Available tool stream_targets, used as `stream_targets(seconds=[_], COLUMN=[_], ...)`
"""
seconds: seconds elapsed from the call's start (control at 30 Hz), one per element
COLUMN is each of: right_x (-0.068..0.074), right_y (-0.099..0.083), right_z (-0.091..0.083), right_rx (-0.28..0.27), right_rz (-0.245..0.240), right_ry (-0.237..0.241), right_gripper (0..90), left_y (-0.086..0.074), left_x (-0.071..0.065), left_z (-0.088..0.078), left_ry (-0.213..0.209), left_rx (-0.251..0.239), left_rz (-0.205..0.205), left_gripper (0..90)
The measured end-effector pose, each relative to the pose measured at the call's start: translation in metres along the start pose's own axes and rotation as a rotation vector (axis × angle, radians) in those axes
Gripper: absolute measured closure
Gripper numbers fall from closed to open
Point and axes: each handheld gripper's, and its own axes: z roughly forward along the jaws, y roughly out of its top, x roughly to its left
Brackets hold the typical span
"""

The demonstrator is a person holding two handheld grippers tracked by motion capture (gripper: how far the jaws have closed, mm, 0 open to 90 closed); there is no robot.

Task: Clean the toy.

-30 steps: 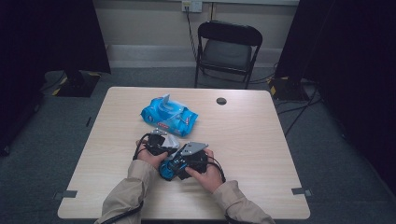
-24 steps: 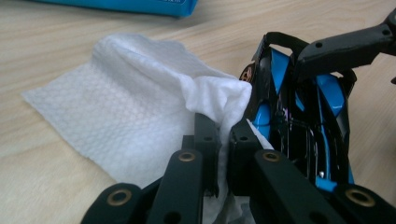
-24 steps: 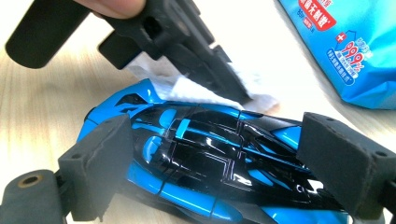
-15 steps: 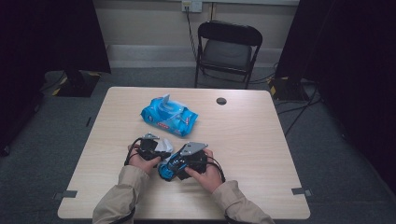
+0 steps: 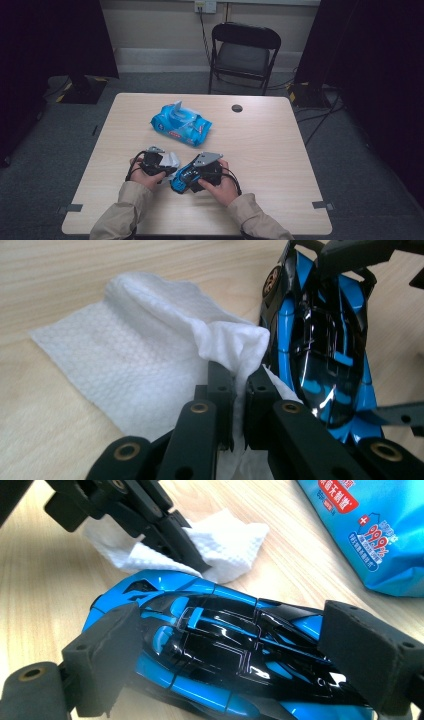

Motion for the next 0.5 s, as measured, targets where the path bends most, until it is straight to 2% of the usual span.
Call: stream_targets(seconds=[0.37,0.47,0.5], right_x=[0.0,0.0,0.0], right_y=[0.0,0.0,0.0], right_z=[0.0,0.0,0.0], right_rx=[-0.001,0.0,-0.001], right_rz=[0.0,0.0,0.0], right_ry=[0.0,0.0,0.0], right_gripper=[9.9,9.9,9.9], left_y=[-0.009,-0.008,-0.004], left_x=[0.002,0.002,0.002], left_z=[-0.012,-0.014,-0.018], left_ry=[0.008,0.008,0.014], left_rx=[0.027,0.021,0.005], left_rz=[0.015,0.014,0.02], left_gripper=[84.5,84.7,84.7])
